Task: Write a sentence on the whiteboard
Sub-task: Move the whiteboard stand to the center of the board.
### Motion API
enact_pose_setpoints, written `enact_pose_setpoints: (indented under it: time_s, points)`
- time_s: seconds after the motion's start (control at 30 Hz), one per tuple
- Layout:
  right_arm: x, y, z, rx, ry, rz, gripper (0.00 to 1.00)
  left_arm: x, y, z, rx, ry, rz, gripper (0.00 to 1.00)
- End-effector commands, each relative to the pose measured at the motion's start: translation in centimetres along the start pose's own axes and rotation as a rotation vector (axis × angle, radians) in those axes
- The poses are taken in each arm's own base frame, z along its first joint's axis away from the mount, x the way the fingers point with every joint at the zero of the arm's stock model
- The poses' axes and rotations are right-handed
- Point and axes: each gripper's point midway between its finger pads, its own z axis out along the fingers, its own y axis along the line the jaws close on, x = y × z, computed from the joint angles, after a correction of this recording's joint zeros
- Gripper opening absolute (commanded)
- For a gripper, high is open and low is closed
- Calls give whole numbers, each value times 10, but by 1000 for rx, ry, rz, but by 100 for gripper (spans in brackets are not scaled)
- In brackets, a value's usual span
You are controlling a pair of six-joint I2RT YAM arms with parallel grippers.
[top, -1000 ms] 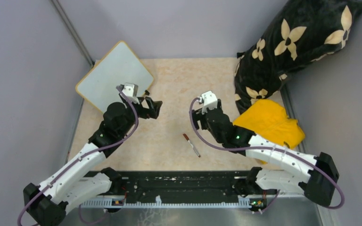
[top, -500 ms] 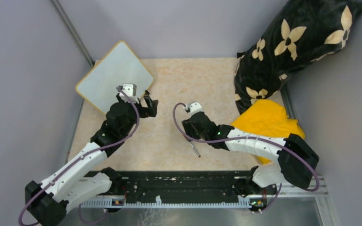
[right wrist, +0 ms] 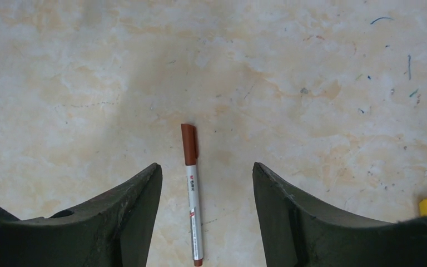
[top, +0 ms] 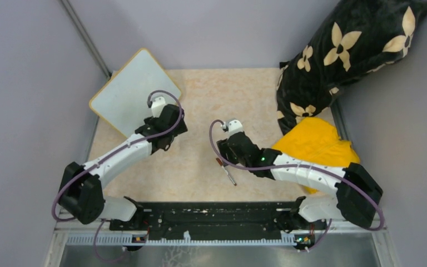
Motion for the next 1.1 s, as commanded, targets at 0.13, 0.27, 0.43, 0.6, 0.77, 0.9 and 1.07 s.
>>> enact_pose_setpoints:
  time_s: [0.13,0.27,0.43,0.6,0.77,0.9,1.07]
  points:
    - [-24,-13,-32,26,-133,65,63,42,24,32,-200,165,-248,86]
    - [-23,-17,-36,35,-145,69,64,50,40,45,-267,198,-299,83]
    - [-22,-18,-36,41,-146,62,65,38,53,50,-334,126,-298,78]
    - [-28,-16,-36,32,-158,61,65,28,61,59,-410,86,-255,75]
    - [-32,-16,-38,34,-166,49,65,29,72,68,-455,92,-258,72]
    - [-33,-17,-37,38,-170,37,65,28,80,76,-477,84,-238,68]
    - [-37,-15,-36,33,-175,33,66,31,81,84,-484,91,-206,65]
